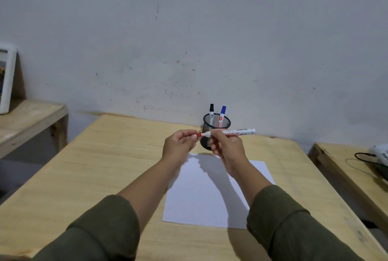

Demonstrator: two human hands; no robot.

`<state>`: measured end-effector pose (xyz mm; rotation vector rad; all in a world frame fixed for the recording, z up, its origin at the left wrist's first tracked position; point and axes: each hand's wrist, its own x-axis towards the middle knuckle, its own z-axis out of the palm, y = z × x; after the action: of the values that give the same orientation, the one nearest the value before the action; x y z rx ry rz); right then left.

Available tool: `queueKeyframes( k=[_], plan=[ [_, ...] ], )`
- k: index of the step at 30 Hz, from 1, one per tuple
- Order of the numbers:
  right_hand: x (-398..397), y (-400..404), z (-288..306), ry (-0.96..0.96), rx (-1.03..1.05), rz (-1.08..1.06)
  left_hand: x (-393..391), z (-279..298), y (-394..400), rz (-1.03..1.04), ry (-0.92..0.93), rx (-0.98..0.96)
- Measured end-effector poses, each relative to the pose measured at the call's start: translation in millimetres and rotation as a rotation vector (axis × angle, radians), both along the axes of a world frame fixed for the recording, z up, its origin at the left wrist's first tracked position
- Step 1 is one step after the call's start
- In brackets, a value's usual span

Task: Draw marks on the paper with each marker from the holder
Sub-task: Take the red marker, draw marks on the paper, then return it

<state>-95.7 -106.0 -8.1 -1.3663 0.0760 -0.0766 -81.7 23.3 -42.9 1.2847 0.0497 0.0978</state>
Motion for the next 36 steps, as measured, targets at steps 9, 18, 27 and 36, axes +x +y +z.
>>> queueKeyframes(
  k=[9,18,27,36],
  plan=[
    [-3.6,-3.6,7.1,-0.023,-0.093,0.079,-5.7,10.8,-3.5,-0.025,-0.025,0.068],
    [-8.3,-4.9,-0.9,0.076,0.023,0.088,-15.7,11.0,-6.2,0.029,-0.093,0.316],
    [-14.1,-14.5,12.3,0.038,0.097,0.140,-10.8,21.4,7.3,-0.032,-0.124,0.194],
    [-10.0,-37.3,30.7,-0.022,-0.190,0.231,9.2,59.0,6.0,-0.034,-0.153,0.090]
  ],
)
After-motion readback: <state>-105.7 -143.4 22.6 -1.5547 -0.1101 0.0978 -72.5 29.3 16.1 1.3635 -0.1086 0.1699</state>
